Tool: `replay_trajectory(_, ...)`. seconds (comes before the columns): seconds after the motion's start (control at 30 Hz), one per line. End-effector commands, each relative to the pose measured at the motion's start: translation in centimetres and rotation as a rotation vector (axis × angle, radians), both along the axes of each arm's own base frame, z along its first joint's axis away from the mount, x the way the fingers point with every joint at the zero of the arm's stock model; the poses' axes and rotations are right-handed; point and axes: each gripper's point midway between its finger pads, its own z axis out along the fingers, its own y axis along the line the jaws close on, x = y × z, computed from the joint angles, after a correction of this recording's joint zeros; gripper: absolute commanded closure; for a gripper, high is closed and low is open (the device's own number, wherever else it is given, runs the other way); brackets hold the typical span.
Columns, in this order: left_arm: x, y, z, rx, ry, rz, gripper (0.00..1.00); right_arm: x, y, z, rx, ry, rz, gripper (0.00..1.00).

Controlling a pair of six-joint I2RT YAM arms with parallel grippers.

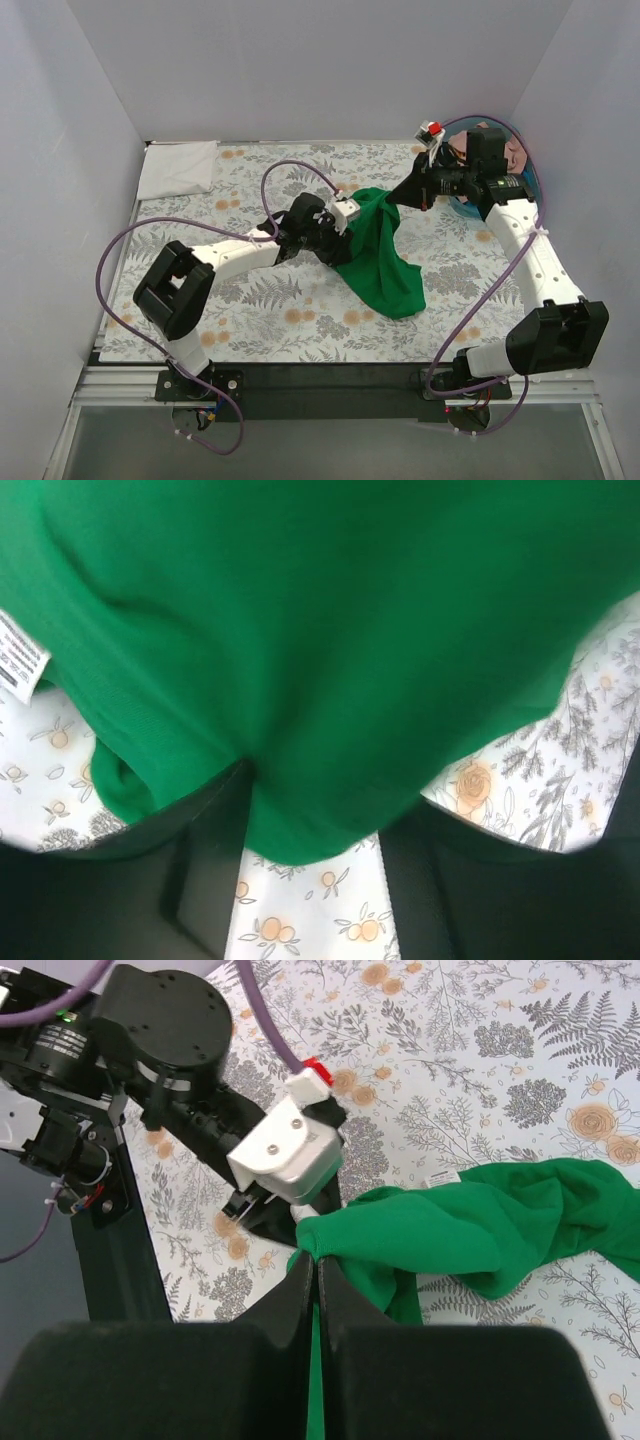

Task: Fold and stack the t-shirts
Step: Flatten the tshirt out

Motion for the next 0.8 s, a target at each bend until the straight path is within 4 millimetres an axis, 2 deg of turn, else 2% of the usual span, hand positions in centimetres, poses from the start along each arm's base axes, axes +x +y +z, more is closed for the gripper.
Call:
replay_trajectory(0.0, 3.2, 1.1, 1.9, 0.044, -0.093, 0.104, 0.68, -1.2, 0.1, 2.8, 0.019, -0.09, 0.025, 0.99)
replay_trajectory(0.03, 3.4, 1.8, 2.7, 0.035, -0.088, 0.116, 0.9, -1.1, -0.1, 2.7, 0.001, -0.104, 0.011, 0.99)
replay_trajectory(0.07, 3.3, 3.0, 3.1, 0.044, -0.055, 0.133, 0.96, -0.8, -0.6, 2.6, -0.035, -0.118, -0.028, 0.99)
replay_trajectory(0.1, 4.0, 4.6, 5.9, 0.014, -0.08, 0.164, 0.99, -0.5, -0.9, 2.4, -0.059, -0.133, -0.047, 0.99)
replay_trajectory(0.13, 3.4, 5.3, 7.0, 0.009, -0.081, 0.147, 1.0, 0.2, -1.7, 2.0, -0.104, -0.153, -0.092, 0.99)
replay_trajectory(0.17, 2.3, 6.7, 7.1, 0.065, -0.09, 0.115, 1.0, 0.3, -1.9, 2.0, -0.12, -0.167, -0.104, 0.99)
replay_trajectory(0.2, 1.4, 7.2, 8.6, 0.066, -0.115, 0.088, 1.0, 0.3, -2.1, 1.8, -0.133, -0.173, -0.113, 0.99)
replay_trajectory(0.23, 0.0, 7.9, 11.1, 0.046, -0.157, 0.054, 1.0, 0.2, -2.2, 1.6, -0.142, -0.179, -0.111, 0.99)
replay_trajectory(0.27, -2.8, 8.6, 11.2, 0.069, -0.115, -0.037, 1.0, 0.1, -2.1, 1.5, -0.143, -0.181, -0.105, 0.99)
replay_trajectory(0.3, -4.1, 9.1, 11.9, 0.072, -0.097, -0.065, 1.0, -0.1, -2.0, 1.5, -0.141, -0.182, -0.098, 0.99)
replay_trajectory(0.33, -5.3, 9.4, 14.0, 0.051, -0.118, -0.088, 1.0, -0.4, -1.5, 1.4, -0.141, -0.184, -0.079, 0.99)
replay_trajectory(0.37, -7.4, 10.3, 13.7, 0.077, -0.044, -0.123, 1.0, -0.8, -1.2, 1.3, -0.137, -0.18, -0.058, 0.99)
replay_trajectory(0.43, -9.1, 11.0, 15.2, 0.078, -0.032, -0.165, 1.0, -2.1, 0.2, 1.2, -0.126, -0.173, 0.002, 0.99)
replay_trajectory(0.47, -11.1, 11.9, 14.9, 0.113, 0.045, -0.198, 1.0, -2.4, 0.6, 0.9, -0.123, -0.165, 0.021, 0.99)
replay_trajectory(0.5, -12.5, 11.9, 15.3, 0.099, 0.055, -0.279, 1.0, -3.1, 1.4, 0.6, -0.119, -0.157, 0.054, 0.99)
replay_trajectory(0.53, -13.2, 12.2, 16.1, 0.099, 0.071, -0.303, 1.0, -3.4, 1.8, 0.1, -0.12, -0.144, 0.072, 0.99)
replay_trajectory(0.57, -13.9, 12.5, 15.5, 0.125, 0.142, -0.304, 1.0, -3.7, 2.2, -0.8, -0.125, -0.124, 0.088, 0.99)
replay_trajectory(0.6, -13.8, 12.8, 15.2, 0.142, 0.17, -0.288, 1.0, -4.0, 2.7, -1.4, -0.129, -0.11, 0.108, 0.99)
replay_trajectory(0.67, -13.1, 13.4, 14.5, 0.158, 0.223, -0.27, 1.0, -3.4, 3.3, -3.3, -0.152, -0.069, 0.122, 0.99)
replay_trajectory(0.77, -8.8, 15.3, 12.3, 0.141, 0.272, -0.184, 1.0, -2.0, 4.4, -5.8, -0.178, 0.001, 0.141, 0.99)
